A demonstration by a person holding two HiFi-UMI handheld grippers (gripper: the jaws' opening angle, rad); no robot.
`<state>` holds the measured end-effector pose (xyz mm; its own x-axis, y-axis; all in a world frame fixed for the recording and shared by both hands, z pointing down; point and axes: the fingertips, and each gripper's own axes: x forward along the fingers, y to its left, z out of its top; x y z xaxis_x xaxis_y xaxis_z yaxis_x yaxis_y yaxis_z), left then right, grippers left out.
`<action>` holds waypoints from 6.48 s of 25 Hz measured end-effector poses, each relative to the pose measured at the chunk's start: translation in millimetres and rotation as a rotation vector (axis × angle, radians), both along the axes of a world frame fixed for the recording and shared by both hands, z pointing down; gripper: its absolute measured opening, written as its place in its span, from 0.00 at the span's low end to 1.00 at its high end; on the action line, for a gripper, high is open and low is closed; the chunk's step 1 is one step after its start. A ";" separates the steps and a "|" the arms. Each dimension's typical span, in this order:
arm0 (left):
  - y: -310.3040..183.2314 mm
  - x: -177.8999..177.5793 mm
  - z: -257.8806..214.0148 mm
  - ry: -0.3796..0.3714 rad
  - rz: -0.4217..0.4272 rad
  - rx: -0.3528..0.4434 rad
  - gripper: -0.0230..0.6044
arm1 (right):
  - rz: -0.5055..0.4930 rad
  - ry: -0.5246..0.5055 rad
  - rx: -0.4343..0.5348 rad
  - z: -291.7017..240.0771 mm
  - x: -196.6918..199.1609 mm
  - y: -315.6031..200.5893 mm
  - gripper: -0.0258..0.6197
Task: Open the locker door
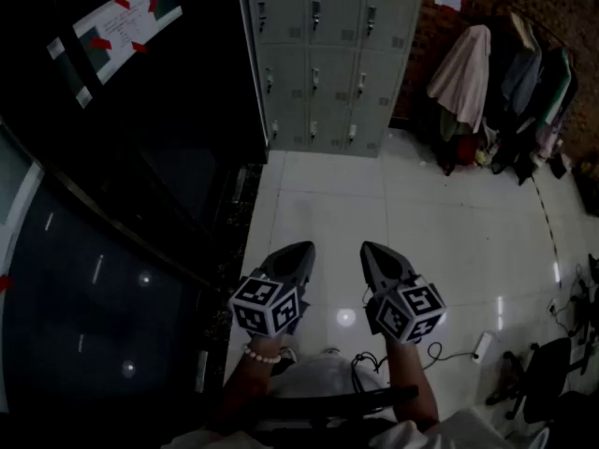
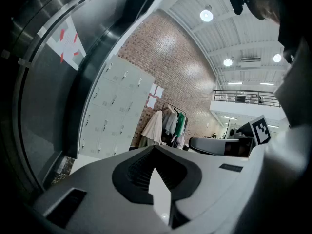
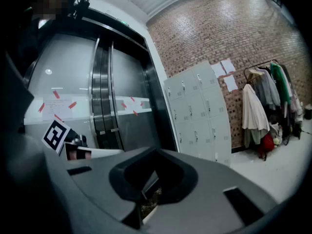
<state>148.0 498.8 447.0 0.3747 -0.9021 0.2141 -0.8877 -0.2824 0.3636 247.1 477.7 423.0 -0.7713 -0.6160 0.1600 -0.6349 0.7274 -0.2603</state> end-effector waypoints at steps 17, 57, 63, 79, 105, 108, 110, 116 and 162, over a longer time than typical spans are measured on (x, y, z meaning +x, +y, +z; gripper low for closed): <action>-170.3 -37.9 23.1 0.009 -0.026 0.040 0.03 | -0.010 0.014 0.019 32.4 -30.3 -168.6 0.05; -770.9 -272.6 5.0 -0.047 -0.028 0.055 0.03 | 0.041 -0.043 0.110 -6.5 -282.5 -799.1 0.09; -840.1 -286.8 2.5 -0.039 -0.030 0.059 0.03 | 0.055 -0.021 0.134 -10.5 -306.4 -889.3 0.12; -956.3 -325.4 3.2 -0.023 -0.079 0.075 0.03 | 0.052 0.089 0.206 -23.3 -399.7 -1076.9 0.38; -942.8 -331.3 27.5 0.027 -0.102 0.024 0.03 | 0.059 0.111 0.193 -18.4 -410.0 -1066.7 0.32; -934.9 -322.7 27.7 0.034 -0.088 0.020 0.03 | 0.074 0.110 0.200 -18.9 -402.2 -1054.2 0.31; -929.5 -316.7 27.3 0.036 -0.079 0.021 0.03 | 0.081 0.106 0.204 -19.2 -396.8 -1046.1 0.31; -912.4 -301.3 26.0 0.032 -0.053 0.020 0.03 | 0.096 0.113 0.196 -18.8 -379.0 -1025.2 0.30; -862.3 -187.2 13.8 0.019 0.238 0.023 0.03 | 0.399 0.160 0.202 -19.5 -208.4 -935.0 0.29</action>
<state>-39.3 -363.6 460.8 0.5810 -0.7925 0.1853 -0.7883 -0.4914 0.3704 38.7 -457.4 403.5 -0.4434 -0.8903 0.1038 -0.8957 0.4444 -0.0149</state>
